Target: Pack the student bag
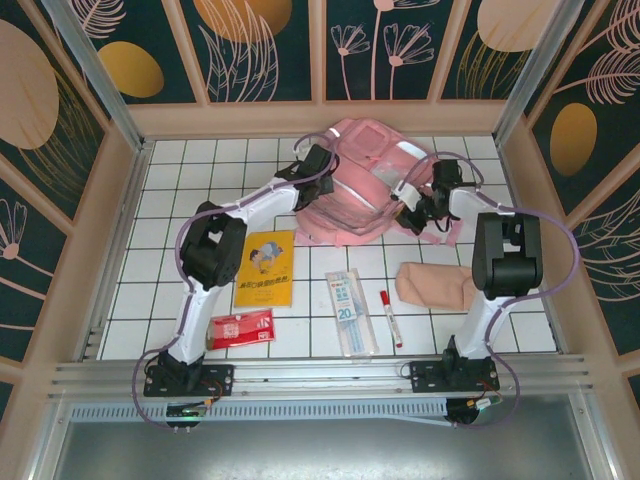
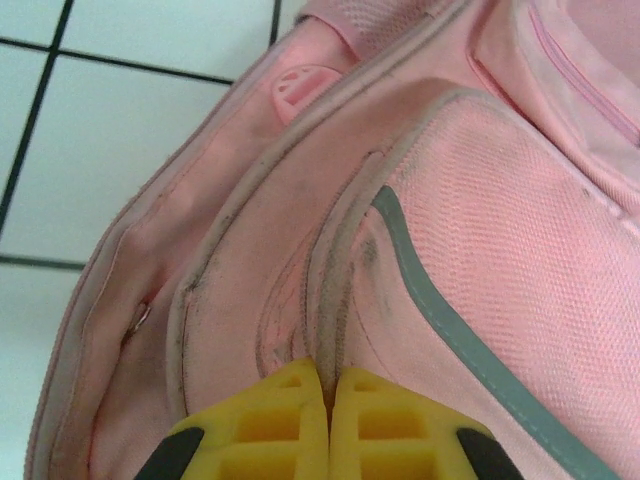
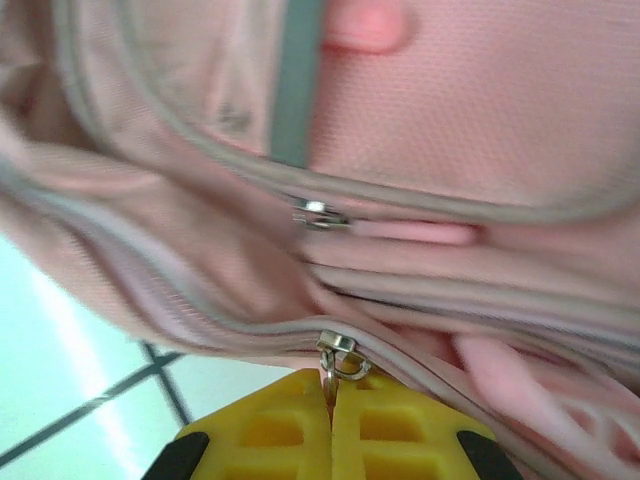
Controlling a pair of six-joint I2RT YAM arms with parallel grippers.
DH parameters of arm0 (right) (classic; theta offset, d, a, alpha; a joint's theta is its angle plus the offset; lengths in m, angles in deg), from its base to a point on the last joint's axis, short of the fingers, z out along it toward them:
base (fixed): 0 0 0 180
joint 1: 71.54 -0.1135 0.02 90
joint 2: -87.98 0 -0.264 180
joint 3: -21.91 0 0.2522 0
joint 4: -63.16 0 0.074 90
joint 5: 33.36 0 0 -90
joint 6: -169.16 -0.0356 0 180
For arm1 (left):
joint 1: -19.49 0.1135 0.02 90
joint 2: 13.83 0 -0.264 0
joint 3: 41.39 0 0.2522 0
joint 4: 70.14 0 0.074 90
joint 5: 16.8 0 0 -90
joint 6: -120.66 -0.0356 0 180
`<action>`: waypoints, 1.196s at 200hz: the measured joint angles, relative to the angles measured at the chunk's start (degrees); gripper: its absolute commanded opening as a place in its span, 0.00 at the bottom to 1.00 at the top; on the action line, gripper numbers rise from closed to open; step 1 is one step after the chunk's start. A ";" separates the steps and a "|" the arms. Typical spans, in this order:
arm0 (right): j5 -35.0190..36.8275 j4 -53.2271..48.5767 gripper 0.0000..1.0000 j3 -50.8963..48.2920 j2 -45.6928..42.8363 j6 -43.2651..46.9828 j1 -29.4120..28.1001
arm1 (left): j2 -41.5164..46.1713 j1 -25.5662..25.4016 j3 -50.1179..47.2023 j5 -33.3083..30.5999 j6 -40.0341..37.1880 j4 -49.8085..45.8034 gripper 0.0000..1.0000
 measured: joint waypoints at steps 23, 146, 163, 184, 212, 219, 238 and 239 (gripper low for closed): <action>-0.74 -3.30 0.00 0.00 0.00 0.24 -2.43 | -1.90 0.17 2.69 1.16 0.46 0.07 0.00; -9.16 -6.14 0.36 -5.16 -5.86 -1.05 -11.34 | -0.13 0.61 4.85 12.31 -5.40 -3.06 0.55; -7.48 -4.04 0.38 -8.92 -11.93 0.70 -11.37 | 7.54 0.66 -2.45 13.88 -6.67 -3.45 0.56; -4.13 3.39 0.41 -15.13 -19.19 3.10 -11.41 | 19.85 0.66 -15.10 17.16 -6.47 -0.22 0.57; 1.55 13.94 0.44 -20.87 -20.87 6.27 -11.69 | 30.91 0.15 -30.03 22.80 -3.04 7.69 0.62; 2.73 15.28 0.44 -20.98 -20.00 6.97 -11.69 | 31.65 -0.46 -32.30 23.52 -2.54 8.87 0.63; 5.14 19.06 0.45 -20.98 -17.25 8.59 -11.67 | 31.17 -2.82 -35.85 24.28 -2.32 10.60 0.66; 5.22 19.12 0.45 -20.98 -17.14 8.66 -11.67 | 31.12 -2.93 -35.93 24.35 -2.40 10.62 0.66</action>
